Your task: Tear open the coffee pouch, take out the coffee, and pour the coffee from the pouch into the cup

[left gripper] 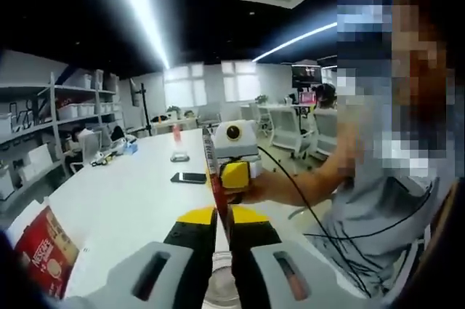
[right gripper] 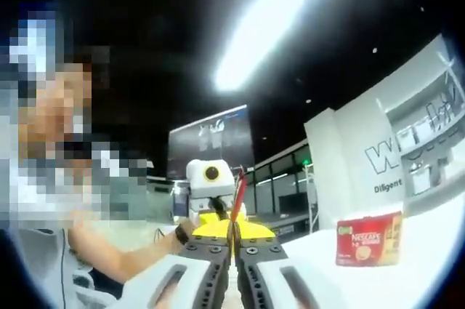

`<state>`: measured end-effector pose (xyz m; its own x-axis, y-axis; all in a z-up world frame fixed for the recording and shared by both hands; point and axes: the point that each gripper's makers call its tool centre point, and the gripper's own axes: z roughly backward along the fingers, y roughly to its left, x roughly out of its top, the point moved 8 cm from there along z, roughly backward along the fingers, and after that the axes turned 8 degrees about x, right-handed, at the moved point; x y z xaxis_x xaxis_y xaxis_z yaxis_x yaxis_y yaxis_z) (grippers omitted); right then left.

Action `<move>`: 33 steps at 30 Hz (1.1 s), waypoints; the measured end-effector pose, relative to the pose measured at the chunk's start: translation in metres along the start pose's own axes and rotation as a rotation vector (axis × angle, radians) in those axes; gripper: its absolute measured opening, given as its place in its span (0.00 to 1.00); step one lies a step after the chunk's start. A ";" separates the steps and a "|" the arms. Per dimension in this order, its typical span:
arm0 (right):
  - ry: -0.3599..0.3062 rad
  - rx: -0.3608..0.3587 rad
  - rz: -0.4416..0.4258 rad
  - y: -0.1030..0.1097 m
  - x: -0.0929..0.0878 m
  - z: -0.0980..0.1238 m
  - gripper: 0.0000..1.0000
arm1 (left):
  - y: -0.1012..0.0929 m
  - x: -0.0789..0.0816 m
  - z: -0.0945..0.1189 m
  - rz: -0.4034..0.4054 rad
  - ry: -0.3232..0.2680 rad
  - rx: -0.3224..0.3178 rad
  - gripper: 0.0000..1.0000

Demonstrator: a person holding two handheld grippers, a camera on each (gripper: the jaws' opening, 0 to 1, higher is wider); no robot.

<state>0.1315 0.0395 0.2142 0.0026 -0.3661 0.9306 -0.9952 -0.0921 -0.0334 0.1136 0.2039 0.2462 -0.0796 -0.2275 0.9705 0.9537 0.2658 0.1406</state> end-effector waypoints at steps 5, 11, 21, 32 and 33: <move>-0.001 0.003 -0.007 0.000 -0.001 -0.001 0.03 | -0.001 -0.002 -0.005 -0.001 0.007 -0.001 0.08; 0.015 0.026 -0.006 0.001 -0.003 -0.003 0.03 | -0.002 -0.002 -0.004 -0.015 0.018 -0.012 0.04; -0.032 0.059 0.035 0.002 0.011 -0.011 0.04 | -0.003 -0.005 -0.006 -0.004 0.024 -0.046 0.04; -0.027 0.035 0.018 0.000 0.008 -0.010 0.03 | -0.001 -0.003 -0.005 -0.007 -0.006 -0.031 0.11; -0.025 0.032 0.019 0.000 0.007 -0.010 0.03 | -0.001 -0.003 -0.004 -0.008 -0.008 -0.029 0.10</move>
<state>0.1310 0.0467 0.2246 -0.0139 -0.3911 0.9202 -0.9914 -0.1145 -0.0636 0.1141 0.2002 0.2428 -0.0894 -0.2223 0.9709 0.9610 0.2368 0.1428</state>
